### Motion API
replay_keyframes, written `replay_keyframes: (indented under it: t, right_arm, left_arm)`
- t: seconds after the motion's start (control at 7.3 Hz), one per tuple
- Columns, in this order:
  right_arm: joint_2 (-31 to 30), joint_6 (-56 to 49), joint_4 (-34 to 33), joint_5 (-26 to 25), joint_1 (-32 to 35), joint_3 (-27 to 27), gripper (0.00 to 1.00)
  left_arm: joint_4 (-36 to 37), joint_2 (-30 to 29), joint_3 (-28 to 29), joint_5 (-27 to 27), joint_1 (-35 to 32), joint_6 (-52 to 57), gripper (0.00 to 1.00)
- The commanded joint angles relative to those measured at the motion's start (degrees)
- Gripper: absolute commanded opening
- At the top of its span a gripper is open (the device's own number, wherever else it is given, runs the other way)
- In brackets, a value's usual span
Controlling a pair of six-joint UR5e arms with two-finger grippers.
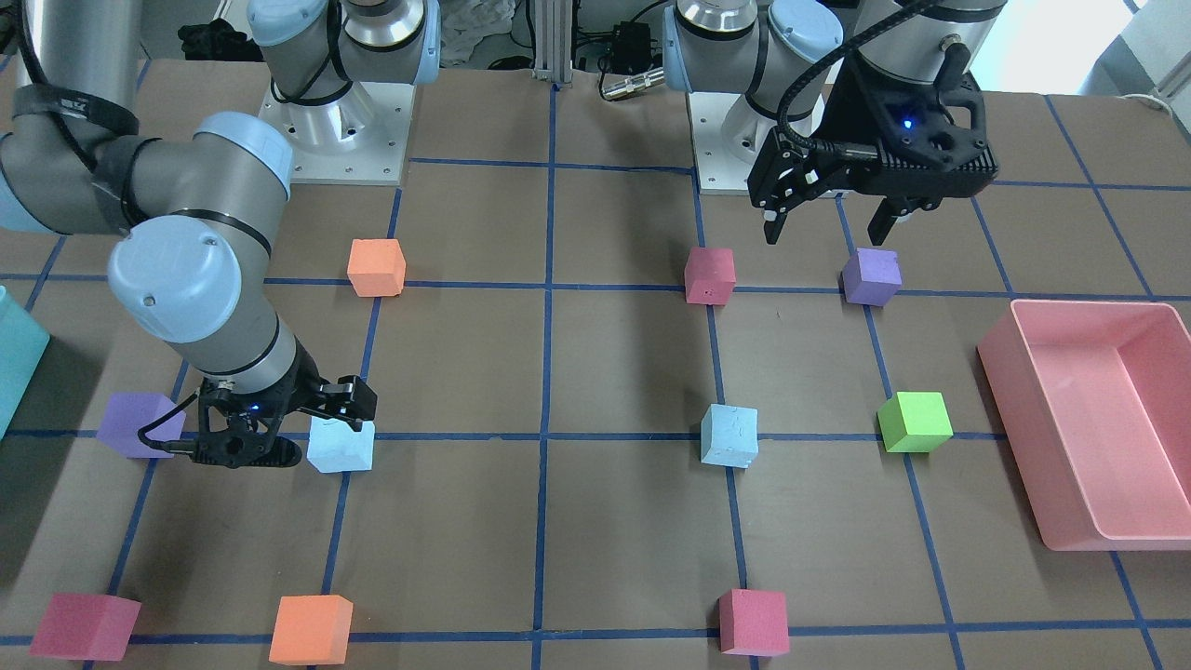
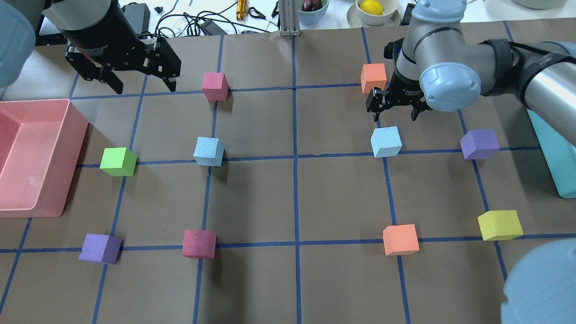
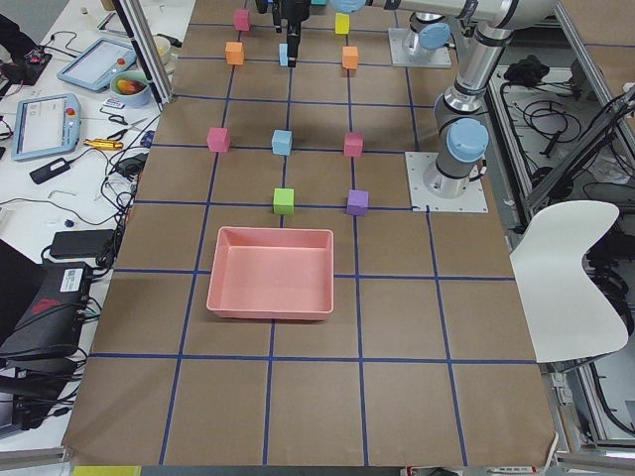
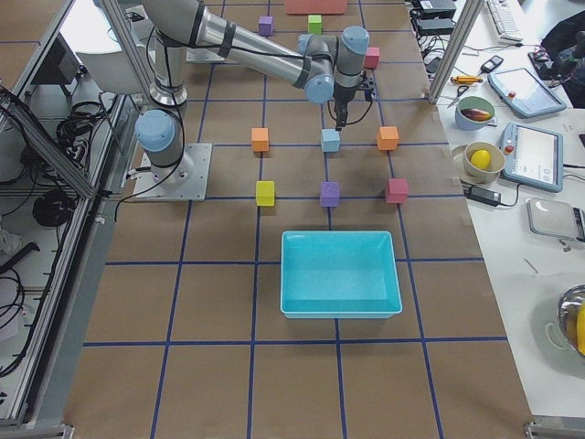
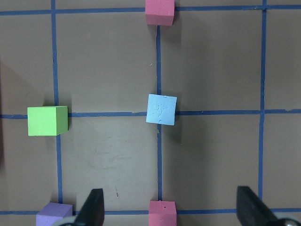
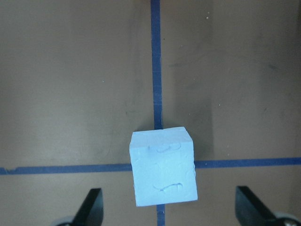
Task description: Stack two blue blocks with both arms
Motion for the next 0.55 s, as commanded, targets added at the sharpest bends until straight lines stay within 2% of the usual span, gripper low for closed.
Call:
replay_keyframes:
  t: [0.0,0.27,0.41]
  right_arm:
    - [2.25,0.62,-6.32,0.25,0.06,6.11,1.00]
    - [3.58,0.53,-7.05,1.39,-0.03,6.74,1.00]
    - [4.10,0.27,-9.31,1.39,0.06,6.65,0.82]
  left_arm:
    - [0.73,-2.22,-2.46,-0.26,0.22,0.06,1.00]
    - [11.58,-7.75,-8.06,-0.44,0.22,0.50,1.00]
    - [18.60,-10.38,-11.58,-0.27,0.22,0.76,1.00]
